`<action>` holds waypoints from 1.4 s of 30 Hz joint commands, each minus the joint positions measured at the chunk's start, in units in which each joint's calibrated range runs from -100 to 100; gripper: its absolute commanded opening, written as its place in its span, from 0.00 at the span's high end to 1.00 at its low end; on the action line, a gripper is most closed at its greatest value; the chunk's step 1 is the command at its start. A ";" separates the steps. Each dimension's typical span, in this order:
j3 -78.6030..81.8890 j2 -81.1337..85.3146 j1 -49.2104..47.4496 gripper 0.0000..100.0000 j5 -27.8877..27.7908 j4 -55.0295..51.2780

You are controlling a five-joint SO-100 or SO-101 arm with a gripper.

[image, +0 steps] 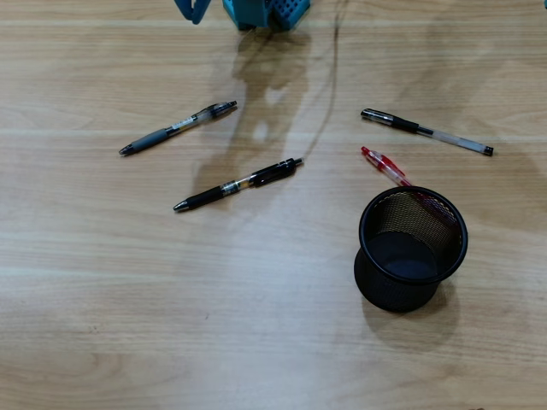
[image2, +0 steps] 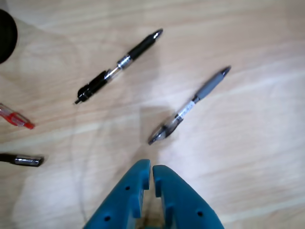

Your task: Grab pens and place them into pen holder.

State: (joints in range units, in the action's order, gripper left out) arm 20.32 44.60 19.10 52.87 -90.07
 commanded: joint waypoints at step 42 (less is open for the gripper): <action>-26.65 -45.50 1.61 0.79 12.05 -9.93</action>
State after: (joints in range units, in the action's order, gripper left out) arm -3.11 -0.17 20.06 64.58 -98.88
